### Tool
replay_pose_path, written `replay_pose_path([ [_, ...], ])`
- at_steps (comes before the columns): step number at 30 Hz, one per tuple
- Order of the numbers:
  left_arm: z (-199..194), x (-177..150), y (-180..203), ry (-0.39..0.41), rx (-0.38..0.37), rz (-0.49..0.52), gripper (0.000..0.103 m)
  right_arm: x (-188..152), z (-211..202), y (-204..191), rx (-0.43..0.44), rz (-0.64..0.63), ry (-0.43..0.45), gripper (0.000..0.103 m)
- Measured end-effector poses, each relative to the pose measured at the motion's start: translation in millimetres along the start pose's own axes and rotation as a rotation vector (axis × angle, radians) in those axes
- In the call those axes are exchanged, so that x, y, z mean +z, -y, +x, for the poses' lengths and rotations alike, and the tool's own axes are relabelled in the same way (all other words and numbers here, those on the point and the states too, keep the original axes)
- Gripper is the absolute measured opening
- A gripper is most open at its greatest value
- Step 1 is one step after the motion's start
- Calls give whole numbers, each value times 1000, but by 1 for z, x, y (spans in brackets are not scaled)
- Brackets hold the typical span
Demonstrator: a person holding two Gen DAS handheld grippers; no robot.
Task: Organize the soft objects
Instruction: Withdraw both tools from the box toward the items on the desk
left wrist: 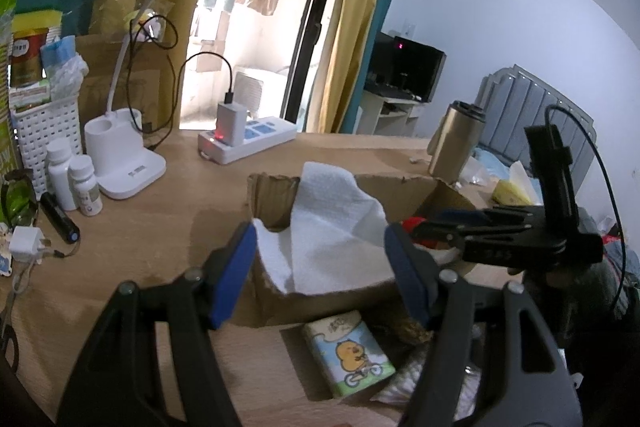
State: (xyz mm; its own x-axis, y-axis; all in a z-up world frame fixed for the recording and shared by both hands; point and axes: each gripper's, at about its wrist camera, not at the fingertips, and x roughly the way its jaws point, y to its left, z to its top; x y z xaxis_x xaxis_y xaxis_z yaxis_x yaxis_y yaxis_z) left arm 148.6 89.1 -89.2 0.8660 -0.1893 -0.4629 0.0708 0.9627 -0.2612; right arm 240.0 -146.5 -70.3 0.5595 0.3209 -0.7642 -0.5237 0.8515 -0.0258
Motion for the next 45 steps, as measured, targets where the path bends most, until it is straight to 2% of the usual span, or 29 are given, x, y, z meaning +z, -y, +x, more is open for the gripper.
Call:
replay_pose_path([
  [7,0,1,6,-10,-2,9,68,-9,-2,9,-52,13,0,47],
  [18,6,2,20,-43,16,20,68,-21,-16,20,-61,46,26,47],
  [23,3,4,28,-43,11,23,68,-23,-35,27,-67,69,72,47],
  [28,-12,11,39,-17,12,40,68,-21,-62,32,-80,88,134,55],
  [36,-46,19,55,36,7,52,68,-25,-98,28,-88,73,183,58],
  [45,-69,21,69,34,-12,56,69,-33,-128,30,-106,84,221,59],
])
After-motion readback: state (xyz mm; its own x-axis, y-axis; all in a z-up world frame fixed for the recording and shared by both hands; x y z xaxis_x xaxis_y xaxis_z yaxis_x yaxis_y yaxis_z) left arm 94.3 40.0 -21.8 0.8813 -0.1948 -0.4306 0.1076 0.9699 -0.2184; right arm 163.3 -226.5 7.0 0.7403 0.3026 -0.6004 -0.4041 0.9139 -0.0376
